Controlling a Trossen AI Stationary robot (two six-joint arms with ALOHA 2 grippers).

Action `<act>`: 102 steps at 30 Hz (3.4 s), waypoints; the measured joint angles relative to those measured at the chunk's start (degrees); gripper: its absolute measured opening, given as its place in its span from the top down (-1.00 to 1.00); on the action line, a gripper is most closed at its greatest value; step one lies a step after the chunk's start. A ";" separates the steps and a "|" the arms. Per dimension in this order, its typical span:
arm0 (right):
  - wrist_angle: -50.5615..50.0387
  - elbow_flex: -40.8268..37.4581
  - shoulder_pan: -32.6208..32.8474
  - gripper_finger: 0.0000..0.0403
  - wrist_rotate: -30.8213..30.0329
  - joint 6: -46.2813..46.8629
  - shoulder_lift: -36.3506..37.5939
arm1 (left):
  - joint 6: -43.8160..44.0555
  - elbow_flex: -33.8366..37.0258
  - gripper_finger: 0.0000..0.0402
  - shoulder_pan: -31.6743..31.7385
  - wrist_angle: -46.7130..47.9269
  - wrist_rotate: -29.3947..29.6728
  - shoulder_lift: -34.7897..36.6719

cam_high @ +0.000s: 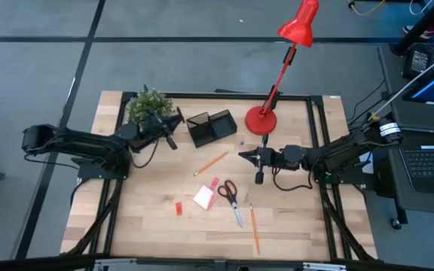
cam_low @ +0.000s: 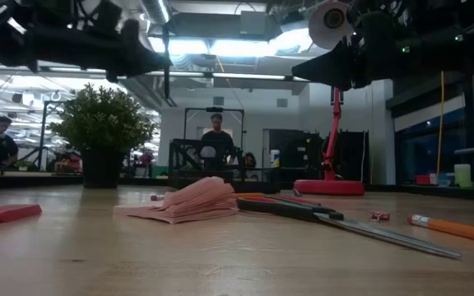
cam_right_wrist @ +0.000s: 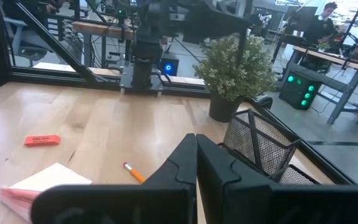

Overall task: Pick and place office supplies into organizer
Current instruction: Put the black pen into the black desk organizer, then put the blue binder clip into the black desk organizer

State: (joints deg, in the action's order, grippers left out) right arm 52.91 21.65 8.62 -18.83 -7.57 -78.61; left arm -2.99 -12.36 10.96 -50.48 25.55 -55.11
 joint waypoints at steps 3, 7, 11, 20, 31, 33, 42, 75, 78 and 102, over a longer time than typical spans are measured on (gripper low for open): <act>0.28 0.00 0.00 0.96 0.00 0.00 0.00 | 0.57 0.00 0.90 1.98 -5.16 -0.13 -4.59; 0.36 0.00 0.00 0.96 0.00 0.00 0.00 | 0.90 -1.47 0.90 4.35 -8.48 -1.94 -10.05; 0.35 0.00 0.00 0.96 0.00 0.00 0.00 | 2.08 -5.09 0.90 5.57 -8.44 -6.32 -15.19; 0.33 -0.02 0.00 0.96 0.00 0.00 0.00 | 2.33 -9.88 0.89 6.93 -10.19 -6.29 -22.42; -0.07 -0.02 0.00 0.96 0.02 0.00 0.00 | 3.42 -9.68 0.89 6.89 -18.25 -4.10 -31.87; -0.11 -0.02 0.00 0.96 0.00 0.00 0.00 | 4.57 -9.68 0.89 6.89 -19.65 -4.01 -33.99; -0.12 -0.02 0.01 0.96 0.01 0.00 0.00 | 5.26 -9.66 0.89 6.77 -25.88 0.23 -42.99; -0.13 -0.02 0.02 0.96 0.02 0.00 0.00 | 3.72 -9.66 0.88 5.91 -36.31 0.30 -51.57; -0.11 -0.02 0.02 0.96 0.02 0.00 0.00 | 3.72 -9.66 0.82 5.91 -36.30 0.30 -51.57; -0.91 -0.02 0.02 0.96 0.04 1.25 0.00 | -3.70 -9.66 0.49 4.49 -37.93 1.19 -48.67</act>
State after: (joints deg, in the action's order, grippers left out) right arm 52.00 21.63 8.64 -18.79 -6.32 -78.61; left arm -6.69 -22.02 15.44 -88.40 26.74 -103.78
